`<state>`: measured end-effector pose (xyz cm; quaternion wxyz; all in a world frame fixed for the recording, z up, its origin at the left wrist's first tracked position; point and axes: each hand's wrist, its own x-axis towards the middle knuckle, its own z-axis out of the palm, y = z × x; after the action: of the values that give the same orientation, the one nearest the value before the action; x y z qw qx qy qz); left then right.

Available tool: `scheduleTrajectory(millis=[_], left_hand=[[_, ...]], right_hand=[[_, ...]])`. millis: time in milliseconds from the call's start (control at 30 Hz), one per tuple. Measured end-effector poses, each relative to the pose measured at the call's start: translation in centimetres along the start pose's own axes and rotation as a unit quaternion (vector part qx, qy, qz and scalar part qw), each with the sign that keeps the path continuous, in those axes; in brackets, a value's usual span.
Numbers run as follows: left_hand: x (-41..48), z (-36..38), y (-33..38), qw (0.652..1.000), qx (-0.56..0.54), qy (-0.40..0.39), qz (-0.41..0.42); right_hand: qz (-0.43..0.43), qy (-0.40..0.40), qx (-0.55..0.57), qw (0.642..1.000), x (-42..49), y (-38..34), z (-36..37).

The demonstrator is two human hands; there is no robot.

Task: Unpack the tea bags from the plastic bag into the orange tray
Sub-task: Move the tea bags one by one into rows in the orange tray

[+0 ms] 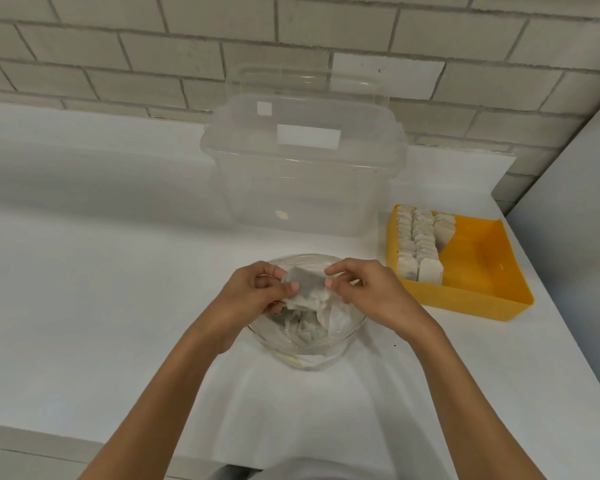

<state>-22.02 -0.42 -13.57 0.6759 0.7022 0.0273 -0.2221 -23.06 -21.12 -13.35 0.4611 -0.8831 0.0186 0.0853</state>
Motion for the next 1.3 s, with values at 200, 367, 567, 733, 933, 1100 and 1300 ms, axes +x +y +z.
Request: scheduleTrajectory(millis=[200,367,567,733,933,1100,1300], left_hand=[[0.0,0.7,-0.5,0.986,-0.169,0.001,-0.003],[0.0,1.8,-0.7,0.988,-0.152,-0.036,0.002],[0.4,2.5,-0.5,0.981,-0.155,-0.119,0.007],[0.8,3.3,-0.1,0.983,-0.150,-0.093,0.037],[1.1,3.9,0.6,0.988,-0.105,-0.069,0.087],[1.9,5.0,1.6,0.988,-0.097,-0.062,0.105],[3.1,6.8,2.7,0.988,-0.077,-0.094,0.096]], right_hand=[[0.035,-0.014,0.181,0.983,-0.2,-1.1,0.5],[-0.024,0.033,0.161,0.986,0.1,-1.5,0.5],[-0.130,0.014,0.017,0.991,0.4,-3.0,-1.4],[-0.176,0.035,-0.078,0.981,0.6,-4.7,-2.6],[-0.218,0.086,-0.133,0.963,0.5,-5.5,-3.8],[-0.202,0.115,-0.100,0.967,0.4,-5.6,-5.7],[-0.173,0.154,-0.019,0.973,-0.1,-5.0,-10.3]])
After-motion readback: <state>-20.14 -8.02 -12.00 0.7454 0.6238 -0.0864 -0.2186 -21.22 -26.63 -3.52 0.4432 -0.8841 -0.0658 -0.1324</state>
